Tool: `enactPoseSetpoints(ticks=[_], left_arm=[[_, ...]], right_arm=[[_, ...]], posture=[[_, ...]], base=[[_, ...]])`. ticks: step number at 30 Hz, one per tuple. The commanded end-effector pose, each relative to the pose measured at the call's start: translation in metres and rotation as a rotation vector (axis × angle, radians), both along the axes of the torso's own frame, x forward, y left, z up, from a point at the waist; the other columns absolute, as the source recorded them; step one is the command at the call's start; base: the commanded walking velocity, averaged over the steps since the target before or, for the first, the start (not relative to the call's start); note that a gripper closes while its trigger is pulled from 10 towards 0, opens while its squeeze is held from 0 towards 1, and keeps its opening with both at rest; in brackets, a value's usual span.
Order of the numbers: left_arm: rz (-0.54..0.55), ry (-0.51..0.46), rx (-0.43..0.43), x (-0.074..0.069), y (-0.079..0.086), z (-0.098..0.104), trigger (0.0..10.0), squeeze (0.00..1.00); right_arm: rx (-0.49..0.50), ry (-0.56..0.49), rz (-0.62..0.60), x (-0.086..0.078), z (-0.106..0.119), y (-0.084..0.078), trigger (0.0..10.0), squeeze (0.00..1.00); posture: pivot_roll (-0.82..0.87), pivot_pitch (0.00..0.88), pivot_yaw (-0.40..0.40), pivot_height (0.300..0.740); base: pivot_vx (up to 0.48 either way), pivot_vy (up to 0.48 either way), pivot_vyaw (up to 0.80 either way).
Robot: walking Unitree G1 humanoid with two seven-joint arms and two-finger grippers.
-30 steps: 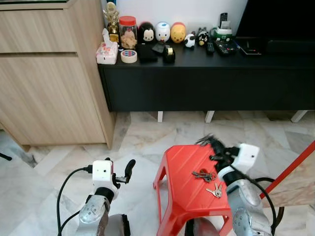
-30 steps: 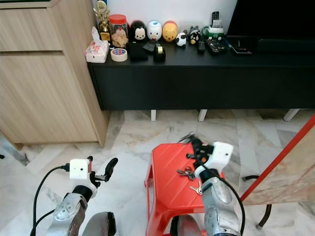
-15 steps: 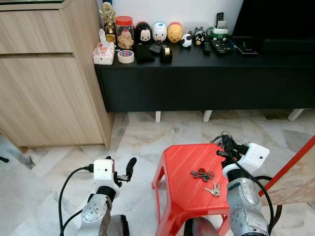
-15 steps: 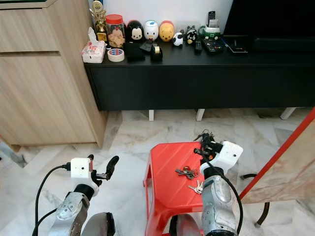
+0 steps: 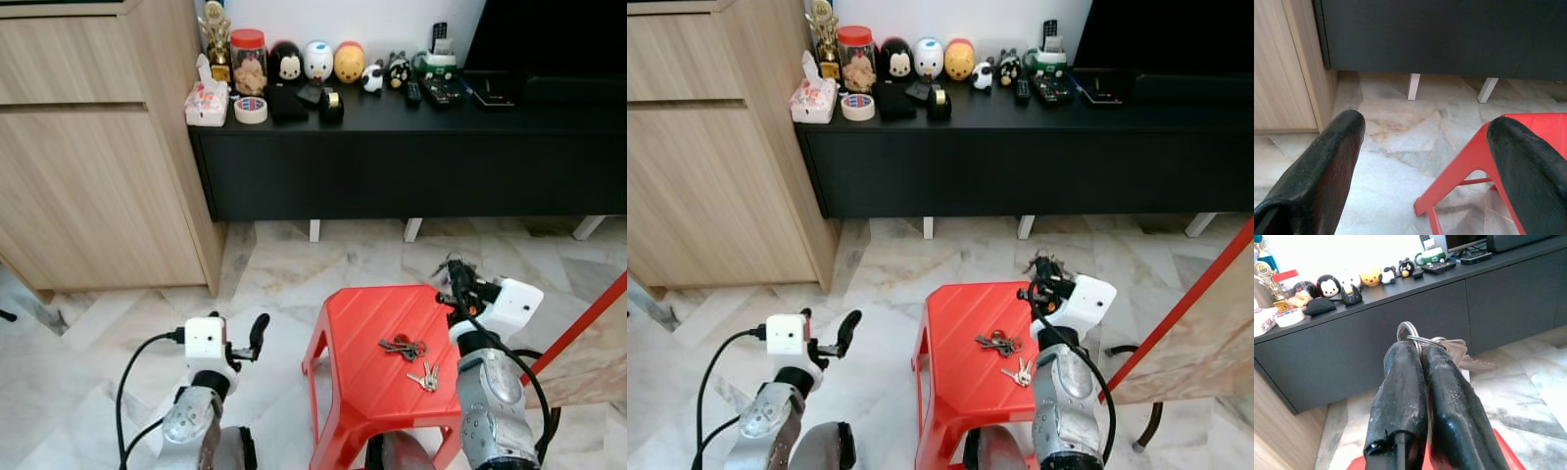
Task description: Hang keys on a hook
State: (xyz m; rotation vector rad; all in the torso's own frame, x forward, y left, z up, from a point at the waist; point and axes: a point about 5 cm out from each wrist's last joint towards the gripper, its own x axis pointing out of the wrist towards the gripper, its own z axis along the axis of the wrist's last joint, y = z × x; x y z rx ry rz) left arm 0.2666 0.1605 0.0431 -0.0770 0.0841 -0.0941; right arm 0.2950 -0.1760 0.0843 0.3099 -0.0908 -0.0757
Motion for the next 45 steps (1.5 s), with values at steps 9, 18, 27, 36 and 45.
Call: enactPoseSetpoints(ticks=[9, 18, 27, 36, 45], left_arm=[[-0.005, 0.004, 0.011, 0.000, -0.001, -0.002, 10.0, 0.00], [-0.001, 0.006, 0.005, -0.001, -0.001, -0.003, 10.0, 0.00], [0.038, 0.055, 0.017, -0.007, 0.015, -0.018, 10.0, 0.00], [0.094, 0.255, 0.106, -0.027, 0.048, -0.056, 10.0, 0.00], [0.134, 0.485, 0.177, -0.054, 0.066, -0.089, 10.0, 0.00]], right_arm=[[-0.040, -0.009, 0.006, -0.002, -0.001, -0.001, 10.0, 0.00], [-0.040, -0.008, 0.016, -0.003, -0.002, 0.003, 10.0, 0.00], [-0.035, -0.005, 0.027, -0.004, -0.004, 0.006, 10.0, 0.00], [-0.019, -0.008, 0.019, -0.006, -0.006, 0.006, 10.0, 0.00], [-0.037, 0.001, 0.025, -0.008, -0.008, 0.006, 10.0, 0.00]], posture=[[-0.01, 0.030, -0.078, 0.651], [-0.01, 0.028, -0.081, 0.706], [-0.01, 0.019, -0.084, 0.740], [-0.01, 0.000, -0.084, 0.740], [0.00, 0.000, -0.084, 0.740]], base=[[0.000, 0.000, 0.00], [0.000, 0.000, 0.00], [0.000, 0.000, 0.00], [0.000, 0.000, 0.00], [0.000, 0.000, 0.00]])
